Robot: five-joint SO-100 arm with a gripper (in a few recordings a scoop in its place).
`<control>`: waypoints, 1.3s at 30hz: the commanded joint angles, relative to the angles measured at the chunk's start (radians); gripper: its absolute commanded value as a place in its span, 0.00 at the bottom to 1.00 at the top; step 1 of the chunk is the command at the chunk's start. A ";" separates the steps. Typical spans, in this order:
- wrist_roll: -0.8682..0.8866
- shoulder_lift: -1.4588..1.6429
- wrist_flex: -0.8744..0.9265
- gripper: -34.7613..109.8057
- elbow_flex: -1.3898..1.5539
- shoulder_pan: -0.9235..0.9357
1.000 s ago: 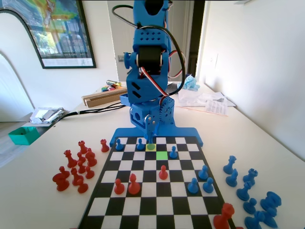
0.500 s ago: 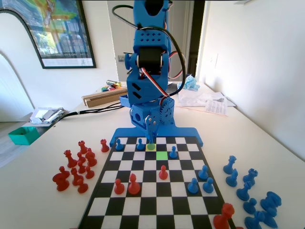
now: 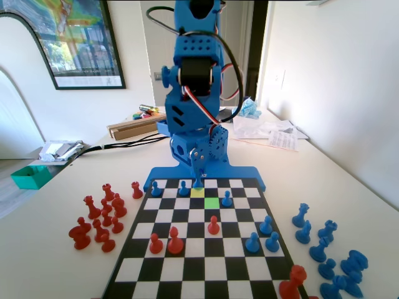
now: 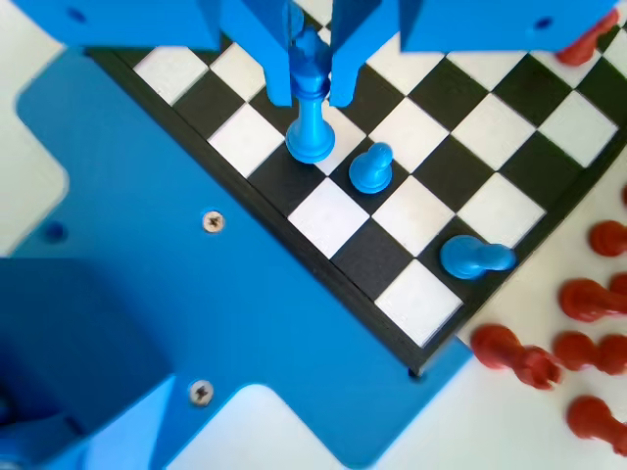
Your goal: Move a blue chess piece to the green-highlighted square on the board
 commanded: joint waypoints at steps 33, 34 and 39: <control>0.453 -0.089 -0.075 0.25 -0.127 -0.169; 0.449 -0.095 -0.089 0.25 -0.120 -0.166; 0.439 -0.110 -0.114 0.25 -0.100 -0.161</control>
